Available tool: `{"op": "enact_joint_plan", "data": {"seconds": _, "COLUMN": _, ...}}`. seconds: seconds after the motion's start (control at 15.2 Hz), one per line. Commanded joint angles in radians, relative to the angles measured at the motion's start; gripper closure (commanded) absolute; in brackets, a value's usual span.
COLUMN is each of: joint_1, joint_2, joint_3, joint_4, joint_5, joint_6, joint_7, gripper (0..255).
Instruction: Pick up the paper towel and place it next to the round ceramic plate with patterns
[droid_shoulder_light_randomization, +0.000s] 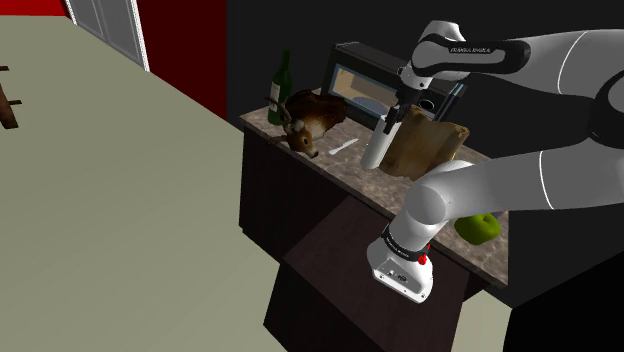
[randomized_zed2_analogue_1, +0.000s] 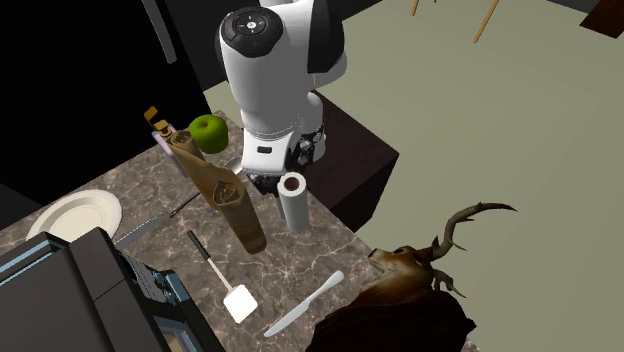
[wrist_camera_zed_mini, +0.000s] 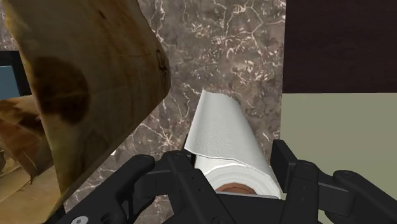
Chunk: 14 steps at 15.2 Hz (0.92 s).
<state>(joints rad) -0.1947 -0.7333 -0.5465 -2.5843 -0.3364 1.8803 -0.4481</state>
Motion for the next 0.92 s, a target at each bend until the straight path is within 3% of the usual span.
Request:
{"op": "enact_joint_plan", "data": {"seconds": 0.0, "joint_1": 0.001, "joint_2": -0.007, "joint_3": 0.01, "joint_4": 0.02, "joint_5": 0.007, "joint_6": -0.028, "joint_7": 0.001, "gripper": 255}}
{"op": "enact_joint_plan", "data": {"seconds": 0.86, "joint_1": 0.016, "joint_2": -0.019, "joint_3": 0.062, "joint_4": 0.182, "joint_5": 0.049, "joint_6": -0.202, "joint_7": -0.003, "gripper": 255}}
